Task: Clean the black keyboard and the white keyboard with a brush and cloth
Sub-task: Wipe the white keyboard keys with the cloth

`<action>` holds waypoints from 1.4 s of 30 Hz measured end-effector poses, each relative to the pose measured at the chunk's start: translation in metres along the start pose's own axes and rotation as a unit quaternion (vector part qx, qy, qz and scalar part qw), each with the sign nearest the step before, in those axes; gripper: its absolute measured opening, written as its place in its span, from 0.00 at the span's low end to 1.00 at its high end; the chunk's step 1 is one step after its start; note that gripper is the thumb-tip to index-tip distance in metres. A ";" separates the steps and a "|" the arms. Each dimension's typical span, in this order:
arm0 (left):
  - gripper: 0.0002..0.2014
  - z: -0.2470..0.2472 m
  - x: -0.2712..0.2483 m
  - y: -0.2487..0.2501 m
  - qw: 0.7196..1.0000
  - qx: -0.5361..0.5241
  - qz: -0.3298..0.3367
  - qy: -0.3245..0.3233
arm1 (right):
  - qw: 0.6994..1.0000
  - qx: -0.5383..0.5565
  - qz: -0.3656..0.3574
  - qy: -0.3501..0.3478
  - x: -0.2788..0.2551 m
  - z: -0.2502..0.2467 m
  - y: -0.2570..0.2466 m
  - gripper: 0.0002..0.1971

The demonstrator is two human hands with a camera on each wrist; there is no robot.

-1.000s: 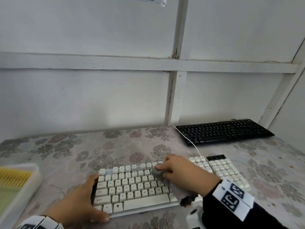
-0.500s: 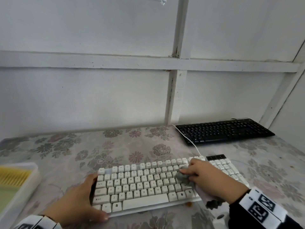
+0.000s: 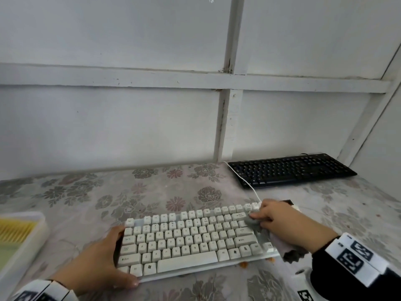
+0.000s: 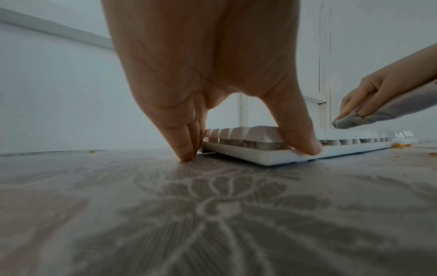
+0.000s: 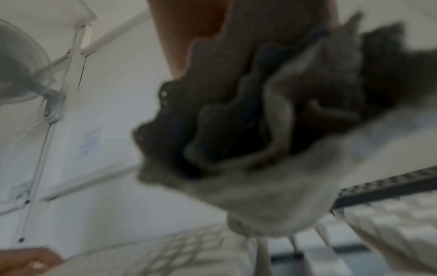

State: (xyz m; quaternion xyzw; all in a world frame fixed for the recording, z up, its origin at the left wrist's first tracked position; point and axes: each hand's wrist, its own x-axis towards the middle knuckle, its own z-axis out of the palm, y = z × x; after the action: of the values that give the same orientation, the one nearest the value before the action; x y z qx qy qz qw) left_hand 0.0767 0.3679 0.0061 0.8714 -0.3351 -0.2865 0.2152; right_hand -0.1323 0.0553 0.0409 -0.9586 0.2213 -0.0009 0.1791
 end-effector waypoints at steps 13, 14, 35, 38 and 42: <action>0.68 0.000 -0.001 -0.001 1.000 0.005 -0.008 0.007 | 0.997 -0.061 0.045 0.017 -0.002 -0.004 0.040 0.12; 0.67 0.000 0.000 -0.001 1.000 0.005 -0.007 0.008 | 0.996 -0.068 0.061 0.018 -0.004 -0.007 0.045 0.12; 0.63 -0.002 -0.003 0.007 1.000 0.007 -0.015 -0.001 | 0.984 -0.153 0.078 0.053 -0.009 0.000 0.032 0.09; 0.69 -0.003 -0.003 0.009 1.000 0.024 -0.013 -0.009 | 0.984 -0.143 0.085 0.067 -0.013 -0.011 0.037 0.11; 0.71 -0.004 -0.003 0.007 0.999 0.031 -0.007 -0.005 | 0.996 -0.062 0.032 0.061 -0.012 -0.005 0.021 0.11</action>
State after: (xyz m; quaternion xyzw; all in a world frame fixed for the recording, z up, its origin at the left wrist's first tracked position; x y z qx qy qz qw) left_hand 0.0740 0.3658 0.0141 0.8786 -0.3386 -0.2820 0.1840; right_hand -0.1521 0.0414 0.0390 -0.9584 0.2619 -0.0401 0.1057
